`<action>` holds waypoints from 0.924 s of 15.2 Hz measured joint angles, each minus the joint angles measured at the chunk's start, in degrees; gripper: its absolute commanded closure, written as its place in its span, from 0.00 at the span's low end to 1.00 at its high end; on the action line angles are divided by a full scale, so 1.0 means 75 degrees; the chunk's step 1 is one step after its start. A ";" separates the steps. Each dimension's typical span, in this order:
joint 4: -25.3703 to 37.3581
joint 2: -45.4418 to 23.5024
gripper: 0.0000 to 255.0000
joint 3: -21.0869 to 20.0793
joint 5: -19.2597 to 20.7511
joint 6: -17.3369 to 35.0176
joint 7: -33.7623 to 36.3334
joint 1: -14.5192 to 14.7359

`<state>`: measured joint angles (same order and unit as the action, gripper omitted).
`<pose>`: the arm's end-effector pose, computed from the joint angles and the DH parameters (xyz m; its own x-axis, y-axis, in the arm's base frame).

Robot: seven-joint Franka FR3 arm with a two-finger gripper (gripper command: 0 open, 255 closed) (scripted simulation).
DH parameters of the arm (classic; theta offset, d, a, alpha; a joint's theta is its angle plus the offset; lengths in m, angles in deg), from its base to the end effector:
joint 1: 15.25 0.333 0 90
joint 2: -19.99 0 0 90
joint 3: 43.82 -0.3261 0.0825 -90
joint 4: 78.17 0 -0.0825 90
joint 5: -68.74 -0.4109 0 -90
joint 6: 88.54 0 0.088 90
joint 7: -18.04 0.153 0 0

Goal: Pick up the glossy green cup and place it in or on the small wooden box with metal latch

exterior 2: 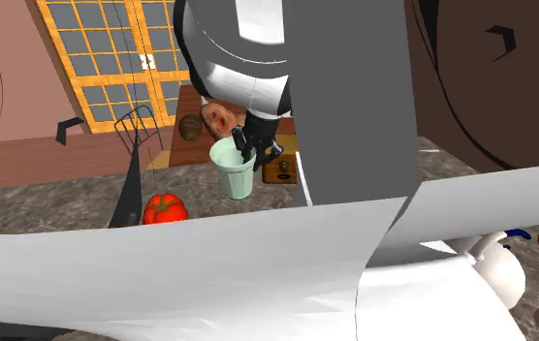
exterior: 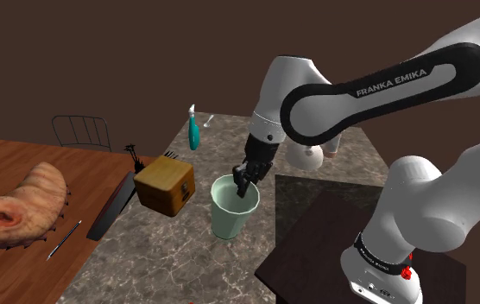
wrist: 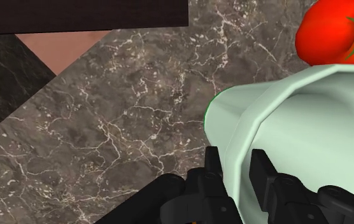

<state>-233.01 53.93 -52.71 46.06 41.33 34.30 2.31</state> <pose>0.3465 0.1910 0.3716 0.9953 -0.0804 0.0541 -0.0626 -0.9594 -0.2750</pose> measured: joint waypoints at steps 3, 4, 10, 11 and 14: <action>0.0234 0.0135 1.00 0.0025 0.0096 -0.0364 0.0098 -0.0043; 0.0303 0.0153 1.00 0.0029 0.0117 -0.0448 0.0124 -0.0052; 0.0761 0.0360 1.00 0.0083 0.0269 -0.1102 0.0289 -0.0114; 0.0924 0.0241 1.00 0.0122 0.0311 -0.1153 0.0260 -0.0151; 0.1638 -0.0522 1.00 0.0241 0.0442 -0.1142 0.0120 -0.0287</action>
<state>-220.72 50.01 -50.90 49.37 32.77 35.20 0.16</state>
